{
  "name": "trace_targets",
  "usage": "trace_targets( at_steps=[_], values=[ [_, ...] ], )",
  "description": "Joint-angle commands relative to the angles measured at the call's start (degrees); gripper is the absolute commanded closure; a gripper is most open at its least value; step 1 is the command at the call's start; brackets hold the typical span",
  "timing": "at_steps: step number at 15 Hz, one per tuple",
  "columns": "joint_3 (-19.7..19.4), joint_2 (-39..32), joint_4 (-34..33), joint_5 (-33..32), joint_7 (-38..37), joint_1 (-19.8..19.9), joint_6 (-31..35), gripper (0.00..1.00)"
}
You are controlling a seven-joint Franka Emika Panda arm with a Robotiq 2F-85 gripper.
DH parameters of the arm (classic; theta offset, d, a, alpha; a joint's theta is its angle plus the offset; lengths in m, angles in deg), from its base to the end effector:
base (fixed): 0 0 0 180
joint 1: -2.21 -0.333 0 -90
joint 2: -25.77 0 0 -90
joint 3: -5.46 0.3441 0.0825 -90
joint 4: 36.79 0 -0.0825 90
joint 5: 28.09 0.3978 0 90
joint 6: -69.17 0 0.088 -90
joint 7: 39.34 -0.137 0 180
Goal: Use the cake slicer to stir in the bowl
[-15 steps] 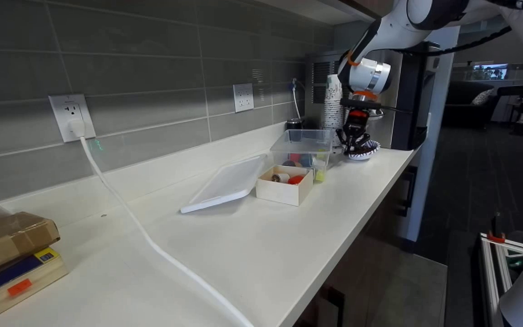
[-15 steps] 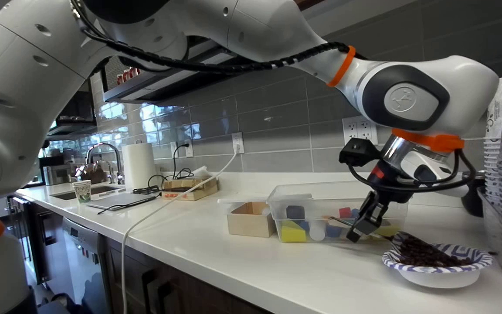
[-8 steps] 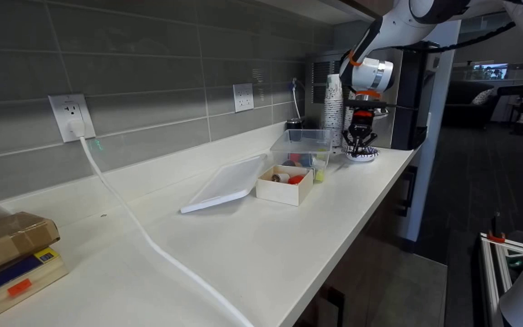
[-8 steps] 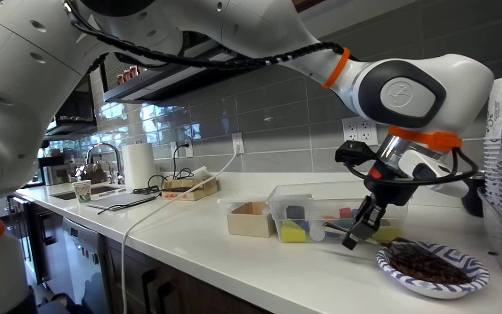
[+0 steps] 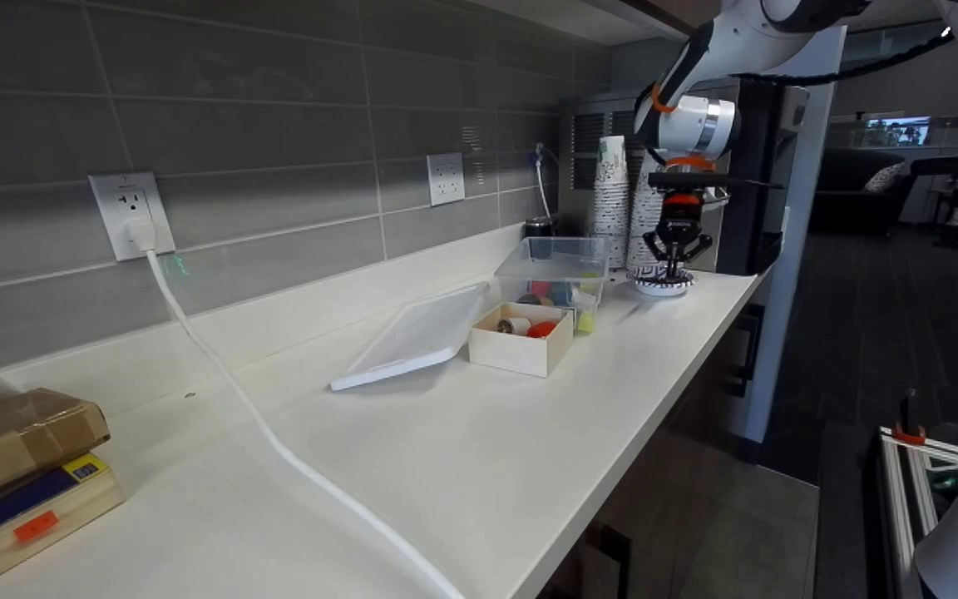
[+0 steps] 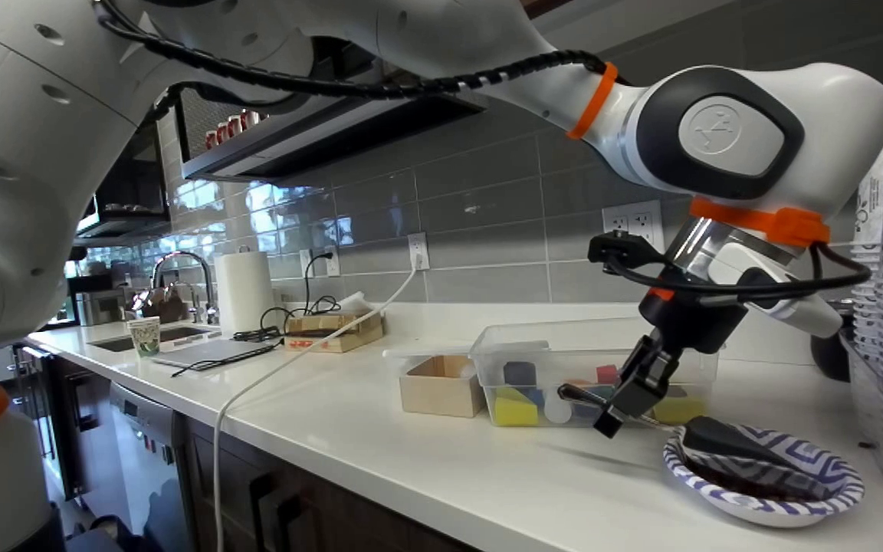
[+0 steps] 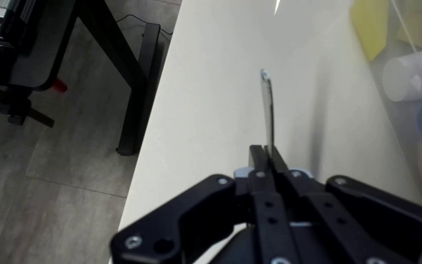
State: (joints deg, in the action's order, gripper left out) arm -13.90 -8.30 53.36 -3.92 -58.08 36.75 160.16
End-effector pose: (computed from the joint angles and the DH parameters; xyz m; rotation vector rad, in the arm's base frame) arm 0.4415 -0.4700 0.2711 -2.0812 1.7375 0.6200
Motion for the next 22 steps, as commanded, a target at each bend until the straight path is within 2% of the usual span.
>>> trace_targets(
  at_steps=[1, 9, 15, 18, 22],
  values=[
    [1.0, 0.7, -0.3, 0.3, 3.0, 0.4, -3.7, 0.99],
    [1.3, -1.8, -5.2, 0.3, 5.5, 1.1, -16.9, 0.99],
    [1.3, -5.4, -10.9, 2.6, 5.4, 5.2, -23.3, 0.99],
    [2.2, -7.3, -14.4, 5.1, 4.8, 7.2, -23.9, 0.99],
    [4.1, -8.4, -17.2, 9.9, 4.7, 8.7, -21.5, 0.99]
  ],
)
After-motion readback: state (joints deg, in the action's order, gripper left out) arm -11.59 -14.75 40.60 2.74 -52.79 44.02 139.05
